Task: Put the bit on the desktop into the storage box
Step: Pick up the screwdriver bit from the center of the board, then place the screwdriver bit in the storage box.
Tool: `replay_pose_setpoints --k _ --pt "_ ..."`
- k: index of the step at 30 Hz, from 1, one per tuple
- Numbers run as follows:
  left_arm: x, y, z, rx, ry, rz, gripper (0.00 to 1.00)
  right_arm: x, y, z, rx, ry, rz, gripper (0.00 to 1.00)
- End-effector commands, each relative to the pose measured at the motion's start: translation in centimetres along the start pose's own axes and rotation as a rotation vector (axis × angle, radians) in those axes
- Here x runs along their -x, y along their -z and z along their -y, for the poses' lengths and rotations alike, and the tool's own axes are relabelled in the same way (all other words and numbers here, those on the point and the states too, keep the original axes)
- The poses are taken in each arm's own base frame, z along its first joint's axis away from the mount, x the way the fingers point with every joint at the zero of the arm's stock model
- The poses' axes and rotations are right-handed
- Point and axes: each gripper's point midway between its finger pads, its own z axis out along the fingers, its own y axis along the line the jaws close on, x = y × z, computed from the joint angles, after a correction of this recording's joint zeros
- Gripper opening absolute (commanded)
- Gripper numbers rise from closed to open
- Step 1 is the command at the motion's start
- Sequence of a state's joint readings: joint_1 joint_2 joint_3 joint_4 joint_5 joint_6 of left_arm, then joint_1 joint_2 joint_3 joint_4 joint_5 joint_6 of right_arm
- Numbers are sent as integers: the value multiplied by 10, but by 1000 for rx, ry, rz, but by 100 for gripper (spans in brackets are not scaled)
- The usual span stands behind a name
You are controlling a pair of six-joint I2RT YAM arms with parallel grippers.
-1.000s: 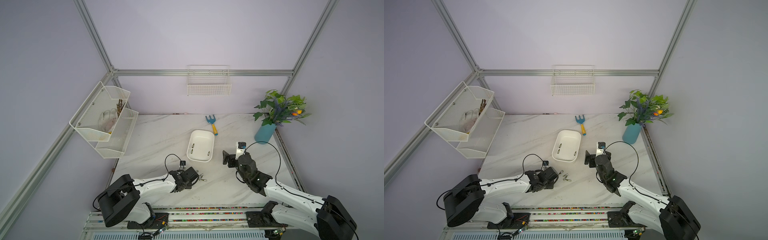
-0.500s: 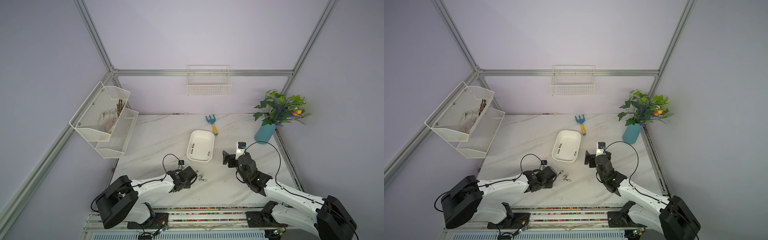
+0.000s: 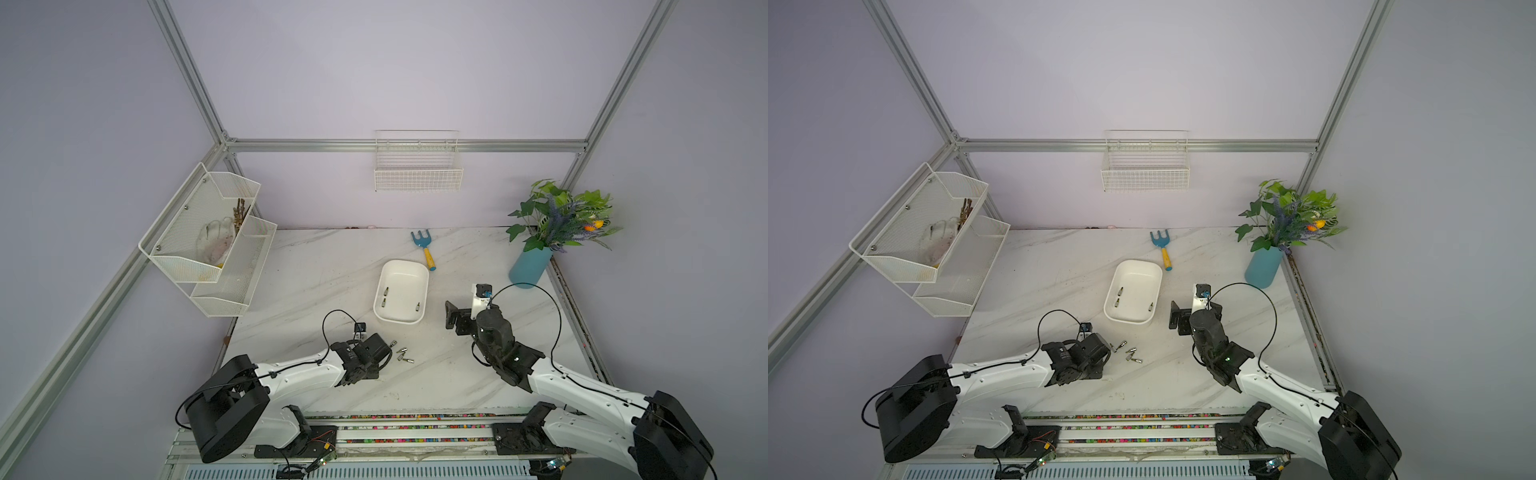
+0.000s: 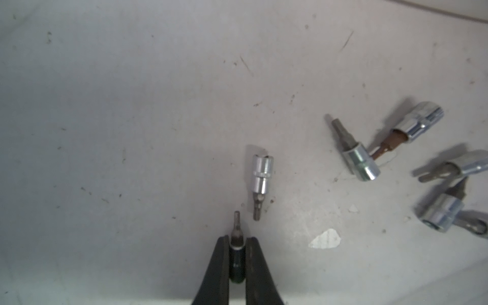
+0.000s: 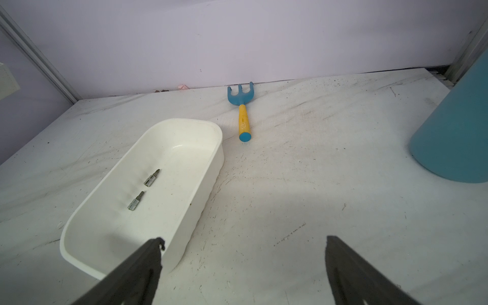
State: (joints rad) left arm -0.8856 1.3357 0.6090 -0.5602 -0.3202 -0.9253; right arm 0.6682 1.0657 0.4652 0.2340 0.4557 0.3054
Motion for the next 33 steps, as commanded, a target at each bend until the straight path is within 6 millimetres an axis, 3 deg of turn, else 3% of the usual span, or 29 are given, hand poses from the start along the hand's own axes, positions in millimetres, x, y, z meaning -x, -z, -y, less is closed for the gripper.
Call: replay_pose_setpoints --k 1,5,10,20,27,33 --pt "0 9 -9 23 12 -2 12 0 -1 3 -12 4 13 100" --pt "17 23 -6 4 19 55 12 0 -1 2 -9 5 11 100" --pt "54 45 10 -54 14 151 11 -1 -2 3 -11 6 9 100" --pt "163 77 74 -215 -45 365 10 -1 -2 3 -12 7 10 100" --pt "216 47 117 -270 -92 401 10 0 -1 2 -7 7 12 100" --pt "241 14 130 -277 -96 397 10 1 -1 -1 10 10 8 100"
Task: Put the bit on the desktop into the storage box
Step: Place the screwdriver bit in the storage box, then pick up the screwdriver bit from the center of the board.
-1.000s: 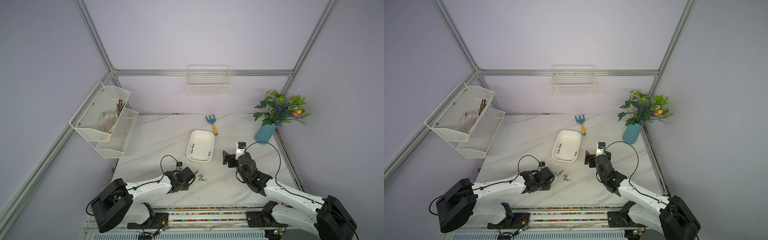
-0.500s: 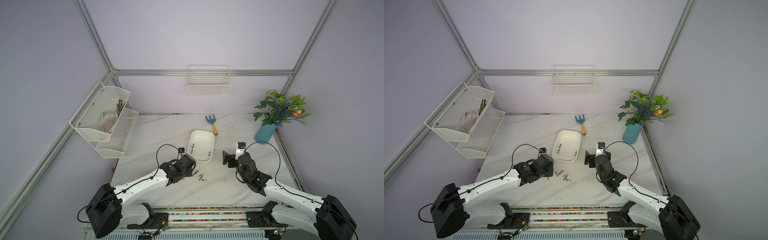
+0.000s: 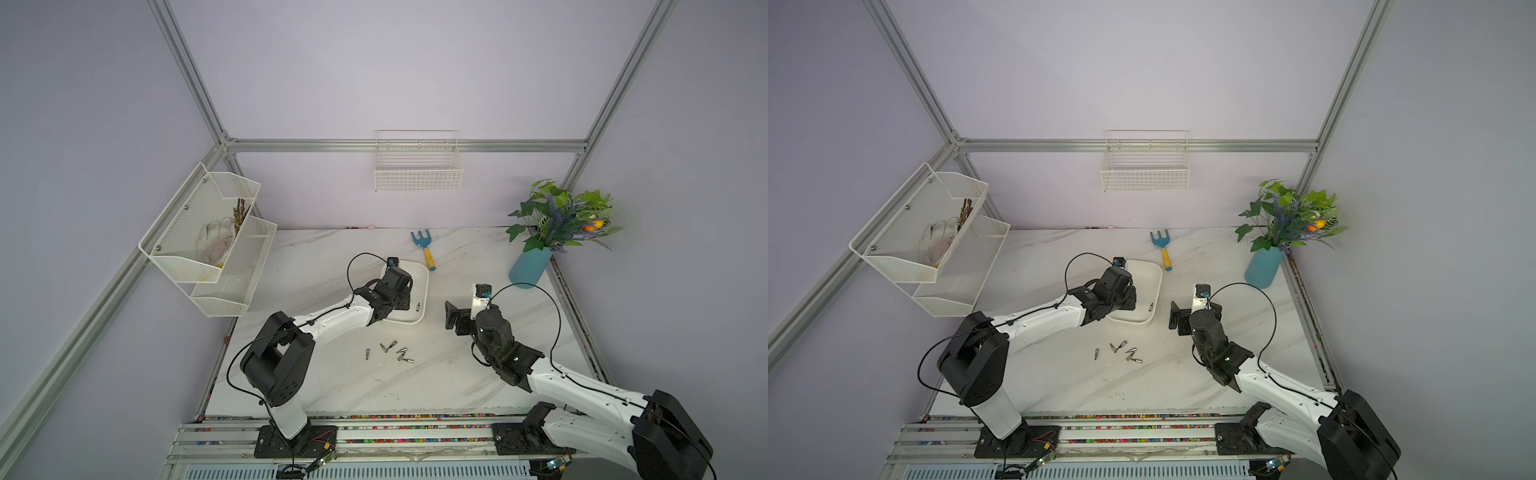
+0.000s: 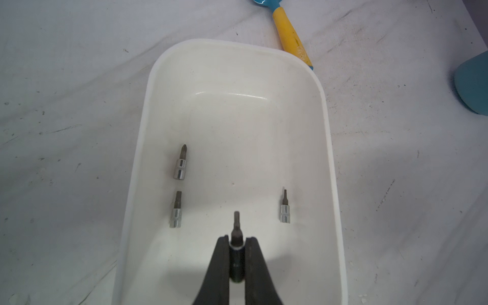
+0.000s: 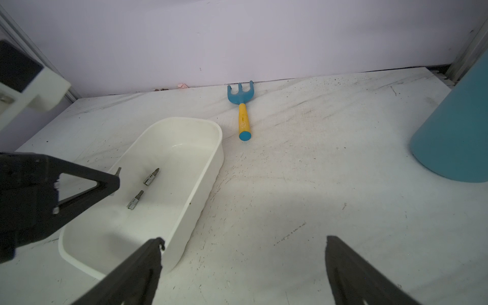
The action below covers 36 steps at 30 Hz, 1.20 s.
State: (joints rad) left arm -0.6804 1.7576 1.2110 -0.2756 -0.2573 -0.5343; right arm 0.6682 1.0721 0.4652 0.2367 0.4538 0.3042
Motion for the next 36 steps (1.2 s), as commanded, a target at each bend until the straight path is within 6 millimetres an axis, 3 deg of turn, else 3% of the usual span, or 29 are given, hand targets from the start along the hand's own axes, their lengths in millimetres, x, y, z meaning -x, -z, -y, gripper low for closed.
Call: replay_pose_setpoints --k 1,4,10,15,19,23,26,32,36 --pt "29 -9 12 -64 -10 65 10 2 0 -1 12 9 10 100" --pt "31 -17 11 -70 -5 57 14 0 0 -4 29 19 4 100" --pt "38 -9 9 -88 3 66 50 -3 1 -28 158 79 -31 100" --pt "47 27 0 -95 23 115 76 -9 3 -52 276 119 -118 97" --pt "39 55 -22 -72 53 144 99 -20 7 -70 359 131 -239 93" --pt "27 84 -51 -50 100 187 100 -38 15 -88 439 141 -379 89" --pt "12 93 -75 -18 136 189 100 -55 20 -100 458 179 -488 85" --pt "-13 98 -119 62 168 202 100 -96 29 -126 456 333 -674 79" --pt "-27 93 -131 88 134 221 100 -121 31 -135 438 424 -797 73"
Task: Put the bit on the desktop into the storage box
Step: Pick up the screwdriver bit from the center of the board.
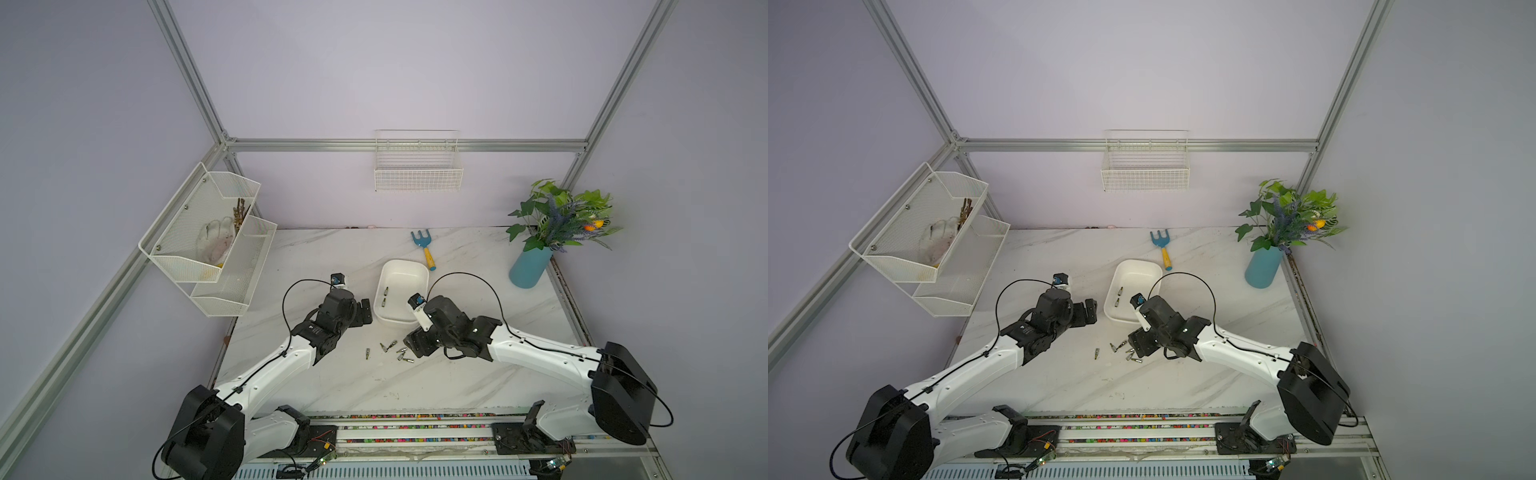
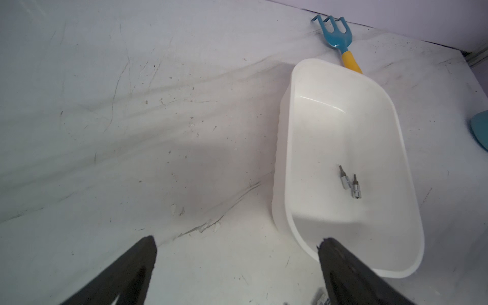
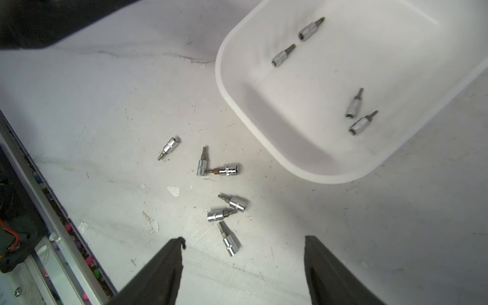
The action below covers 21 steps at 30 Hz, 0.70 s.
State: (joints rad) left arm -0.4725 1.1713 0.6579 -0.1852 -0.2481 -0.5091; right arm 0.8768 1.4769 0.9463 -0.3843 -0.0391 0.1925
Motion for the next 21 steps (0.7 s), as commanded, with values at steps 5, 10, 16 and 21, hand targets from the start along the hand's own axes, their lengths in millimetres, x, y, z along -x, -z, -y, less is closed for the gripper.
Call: replay_pose_setpoints --k 5,10,16,21 --pt "11 5 -12 40 -26 102 100 -42 -26 -9 -42 81 -274 59" --pt "13 7 -21 79 -26 120 100 -51 -37 -14 -50 115 -344 52" --pt "15 10 -24 93 -23 133 100 -54 -41 -19 -36 132 -363 46" --pt "15 10 -27 107 -21 133 100 -56 -46 -20 -41 141 -381 40"
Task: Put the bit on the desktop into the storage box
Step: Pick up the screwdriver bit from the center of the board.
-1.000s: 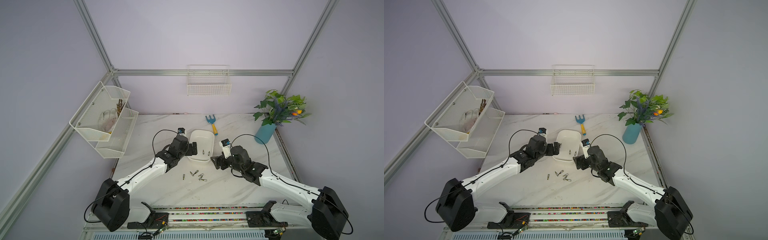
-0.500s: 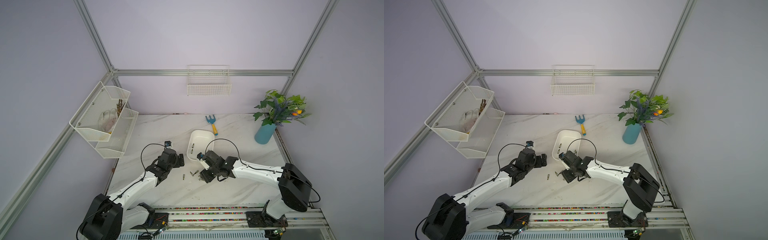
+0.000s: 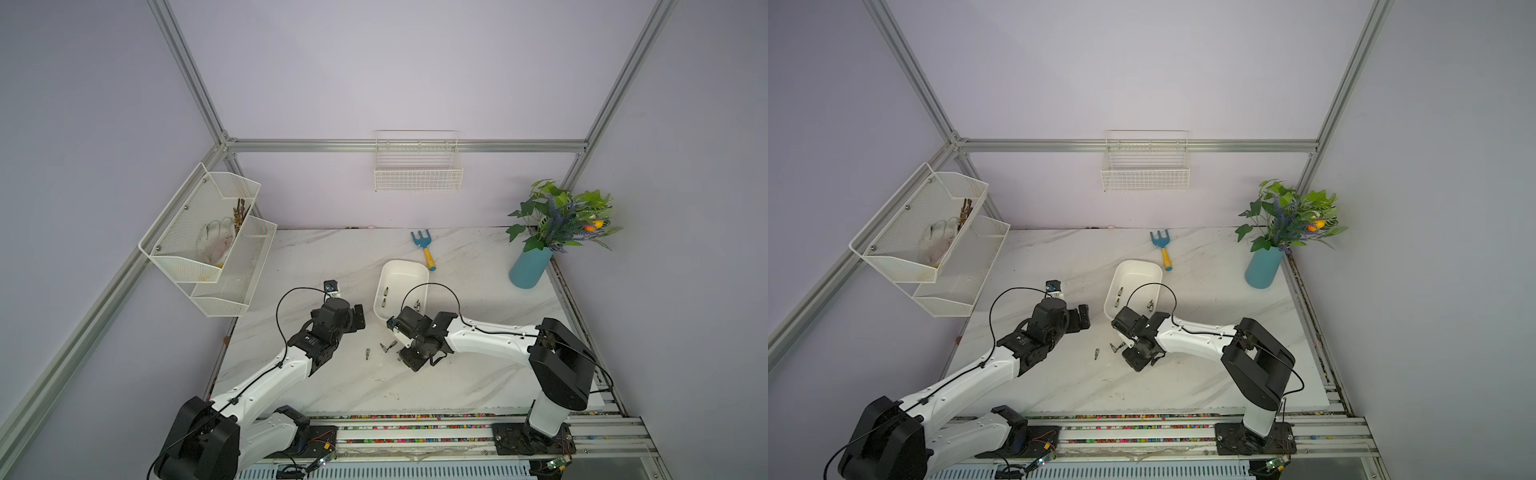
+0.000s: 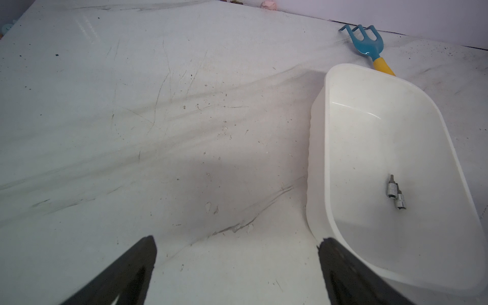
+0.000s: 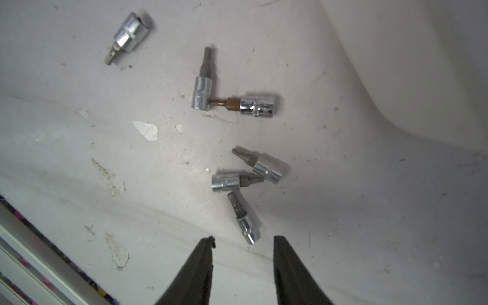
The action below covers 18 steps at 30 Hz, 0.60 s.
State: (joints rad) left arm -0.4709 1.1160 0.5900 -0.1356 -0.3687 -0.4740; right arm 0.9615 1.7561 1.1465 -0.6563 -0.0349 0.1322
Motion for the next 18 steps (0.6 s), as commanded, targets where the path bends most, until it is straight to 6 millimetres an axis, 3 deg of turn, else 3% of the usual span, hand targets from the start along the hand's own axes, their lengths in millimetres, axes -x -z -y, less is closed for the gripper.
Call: replay_pose_setpoints --k 1,18 --pt "11 2 -5 16 3 47 100 -3 -4 -4 -5 20 -30 40" --pt "10 1 -5 14 6 42 100 -6 -16 -4 -22 37 -67 30"
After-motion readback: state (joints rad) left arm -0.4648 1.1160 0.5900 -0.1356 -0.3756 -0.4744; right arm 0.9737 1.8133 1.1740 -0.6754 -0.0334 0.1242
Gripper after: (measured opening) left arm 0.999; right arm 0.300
